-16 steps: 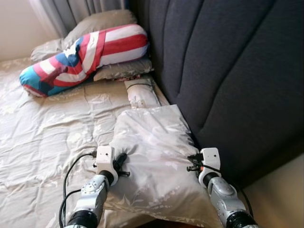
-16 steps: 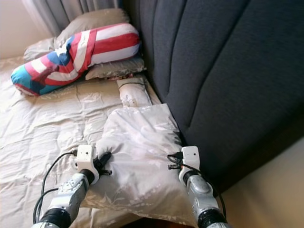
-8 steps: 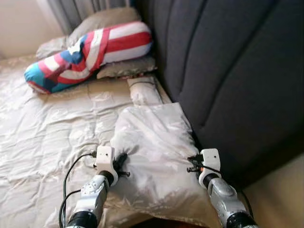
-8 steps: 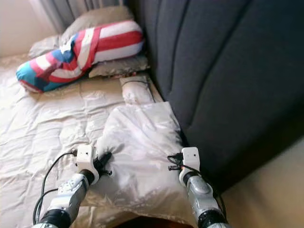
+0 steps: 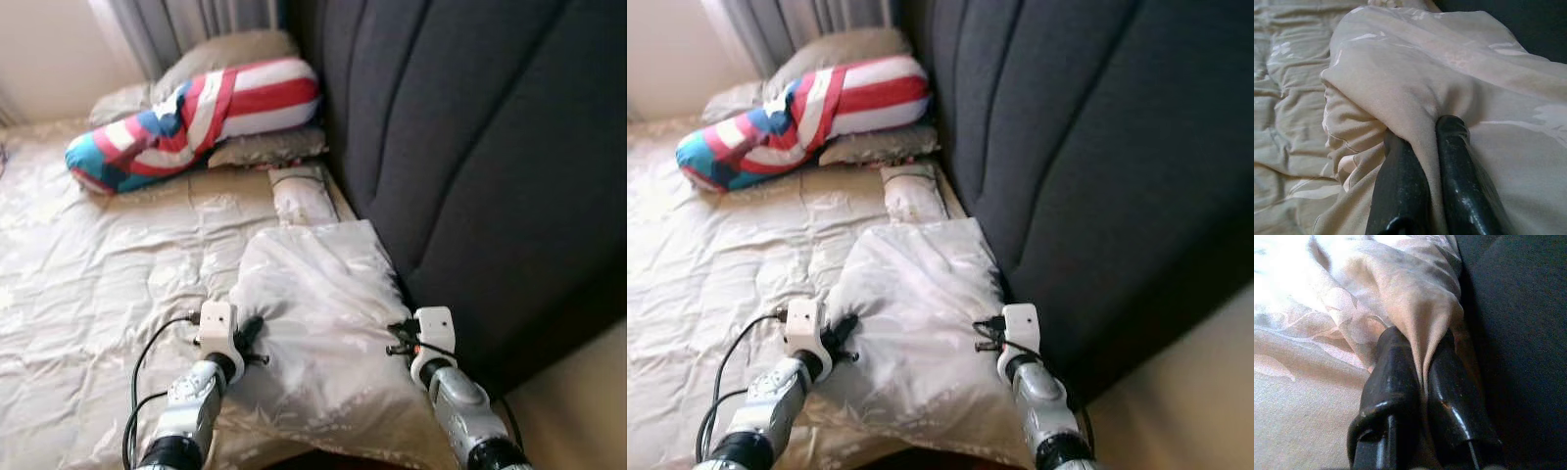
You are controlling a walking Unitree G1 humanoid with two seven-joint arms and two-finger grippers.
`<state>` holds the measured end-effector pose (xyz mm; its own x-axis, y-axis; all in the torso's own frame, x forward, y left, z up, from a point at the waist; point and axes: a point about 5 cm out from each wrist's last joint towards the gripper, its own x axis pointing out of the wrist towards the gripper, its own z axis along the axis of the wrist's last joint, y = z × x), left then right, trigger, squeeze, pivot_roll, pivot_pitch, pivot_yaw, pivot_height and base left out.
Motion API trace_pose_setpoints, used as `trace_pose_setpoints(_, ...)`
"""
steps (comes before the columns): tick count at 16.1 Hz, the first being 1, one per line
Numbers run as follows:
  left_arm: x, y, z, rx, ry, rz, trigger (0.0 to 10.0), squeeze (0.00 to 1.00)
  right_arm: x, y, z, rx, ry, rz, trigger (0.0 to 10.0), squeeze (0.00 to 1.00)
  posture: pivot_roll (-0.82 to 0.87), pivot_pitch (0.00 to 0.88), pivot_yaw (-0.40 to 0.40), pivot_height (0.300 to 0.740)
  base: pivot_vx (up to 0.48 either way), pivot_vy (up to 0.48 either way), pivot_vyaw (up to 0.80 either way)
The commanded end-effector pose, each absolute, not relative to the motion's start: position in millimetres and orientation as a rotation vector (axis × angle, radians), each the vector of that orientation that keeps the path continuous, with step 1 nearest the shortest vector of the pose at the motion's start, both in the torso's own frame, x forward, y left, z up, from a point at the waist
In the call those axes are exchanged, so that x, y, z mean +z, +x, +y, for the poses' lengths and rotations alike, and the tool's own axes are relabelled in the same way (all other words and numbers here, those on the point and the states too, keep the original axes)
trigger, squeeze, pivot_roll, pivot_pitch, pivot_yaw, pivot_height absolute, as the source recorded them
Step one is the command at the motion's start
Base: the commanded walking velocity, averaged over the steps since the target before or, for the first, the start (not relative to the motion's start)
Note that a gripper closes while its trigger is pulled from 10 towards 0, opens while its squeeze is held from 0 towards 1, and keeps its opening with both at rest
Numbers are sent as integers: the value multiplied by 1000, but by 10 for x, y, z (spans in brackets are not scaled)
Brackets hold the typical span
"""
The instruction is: Clean up the room
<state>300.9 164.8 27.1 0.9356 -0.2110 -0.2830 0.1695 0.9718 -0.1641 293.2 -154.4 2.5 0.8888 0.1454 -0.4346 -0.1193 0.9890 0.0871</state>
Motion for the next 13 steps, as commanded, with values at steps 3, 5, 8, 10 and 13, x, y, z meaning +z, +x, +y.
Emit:
trace_pose_setpoints(3,481,3115,1756,-164,-131,205,10000,0,96,2983,-1691,77,37,420,10000,0,-49,107,-23,740,281,0,0)
trace_pose_setpoints(5,482,3116,1753,-166,-132,206,10000,0,98,2985,-1687,78,37,420,10000,0,-49,106,-24,740,294,0,0)
trace_pose_setpoints(8,481,3114,1755,-165,-133,205,10000,0,93,2984,-1685,78,35,423,10000,0,-49,107,-24,740,308,0,0)
trace_pose_setpoints(10,480,3111,1757,-165,-133,205,10000,0,92,2982,-1681,79,36,424,10000,0,-48,110,-23,740,332,0,0)
trace_pose_setpoints(13,480,3110,1756,-166,-132,206,10000,0,85,2975,-1678,77,37,426,10000,0,-48,112,-22,740,341,0,0)
